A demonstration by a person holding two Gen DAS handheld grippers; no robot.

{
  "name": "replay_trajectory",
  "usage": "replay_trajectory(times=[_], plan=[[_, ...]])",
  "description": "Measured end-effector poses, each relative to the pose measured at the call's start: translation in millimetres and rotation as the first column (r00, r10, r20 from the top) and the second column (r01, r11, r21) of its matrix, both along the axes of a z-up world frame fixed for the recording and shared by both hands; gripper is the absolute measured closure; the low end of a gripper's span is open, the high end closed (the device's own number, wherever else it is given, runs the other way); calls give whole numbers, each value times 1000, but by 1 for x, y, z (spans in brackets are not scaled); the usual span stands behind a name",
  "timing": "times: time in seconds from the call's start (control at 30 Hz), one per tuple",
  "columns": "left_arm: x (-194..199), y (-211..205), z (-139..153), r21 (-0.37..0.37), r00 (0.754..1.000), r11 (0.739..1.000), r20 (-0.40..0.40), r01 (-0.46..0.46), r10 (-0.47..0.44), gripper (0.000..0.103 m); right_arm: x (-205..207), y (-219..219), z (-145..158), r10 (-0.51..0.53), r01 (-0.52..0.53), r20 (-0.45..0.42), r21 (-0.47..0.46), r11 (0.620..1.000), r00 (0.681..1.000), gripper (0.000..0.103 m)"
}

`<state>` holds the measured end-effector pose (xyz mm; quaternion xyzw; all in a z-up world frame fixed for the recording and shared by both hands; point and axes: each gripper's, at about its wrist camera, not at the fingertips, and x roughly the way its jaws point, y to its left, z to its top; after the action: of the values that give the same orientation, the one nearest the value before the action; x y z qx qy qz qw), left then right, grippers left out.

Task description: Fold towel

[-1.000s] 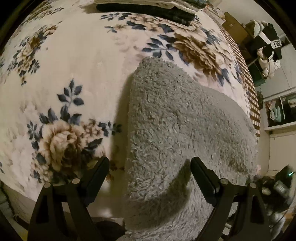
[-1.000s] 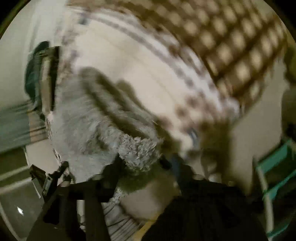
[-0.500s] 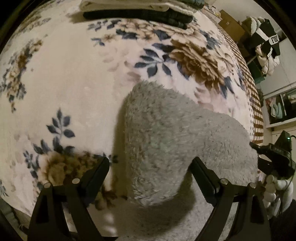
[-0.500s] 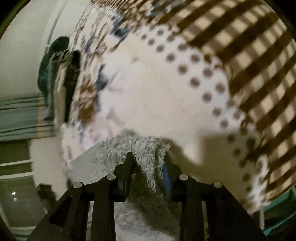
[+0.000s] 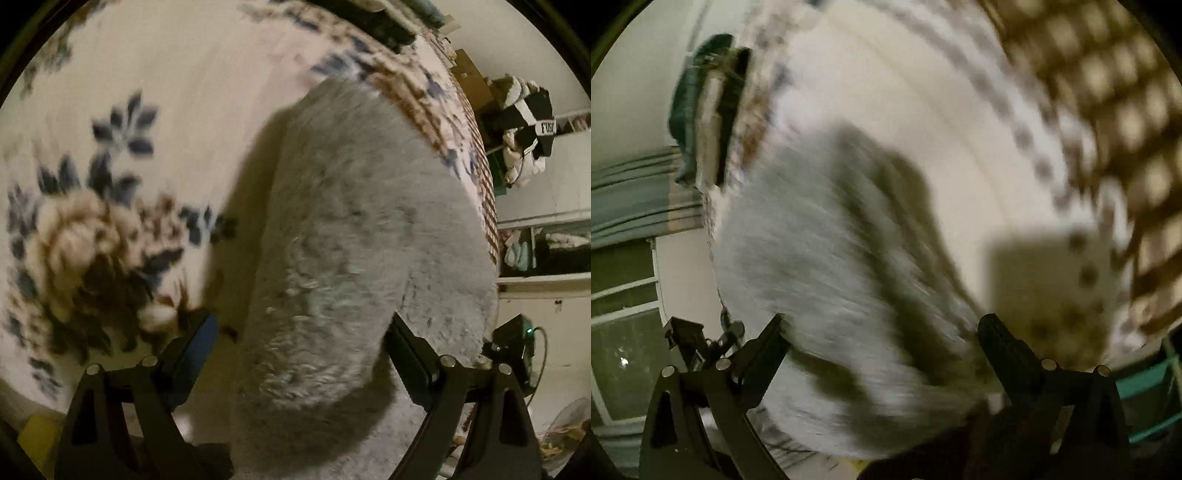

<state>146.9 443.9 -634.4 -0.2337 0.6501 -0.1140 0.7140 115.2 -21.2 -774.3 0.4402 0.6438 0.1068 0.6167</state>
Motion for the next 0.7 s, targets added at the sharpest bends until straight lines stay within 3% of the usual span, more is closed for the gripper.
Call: replay_trajectory(times=[0.1,0.23,0.37,0.47,0.5,0.57,0.63,0.7], plan=[[2,7,-13,-80,1000,997,-12,-14,13,10,-3,4,-21,-12,7,44,118,993,999,0],[9,6,-15,-121,1000,993,9,16,-16,9,12,19,-26,35,-52,90,201,978,995,0],[16,0,-24,-185,1000,983,-4,19,-20,9,27,41,-34,126,-140,80,213,967,989,0],[17,-2,-25,-209,1000,978,-3,-3,2,10,35,42,-37,127,-135,50,239,962,991,0],[16,-2,-22,-218,1000,976,5,-9,10,15,37,43,-36,122,-133,58,244,961,991,0],[15,-4,-13,-217,1000,976,27,-2,8,53,39,44,-32,96,-110,70,241,964,993,6],[15,-6,-1,-211,999,978,50,1,9,63,39,47,-30,83,-95,62,234,968,995,36],[15,-6,12,-212,998,977,66,3,11,66,39,49,-23,62,-76,69,215,974,996,45]])
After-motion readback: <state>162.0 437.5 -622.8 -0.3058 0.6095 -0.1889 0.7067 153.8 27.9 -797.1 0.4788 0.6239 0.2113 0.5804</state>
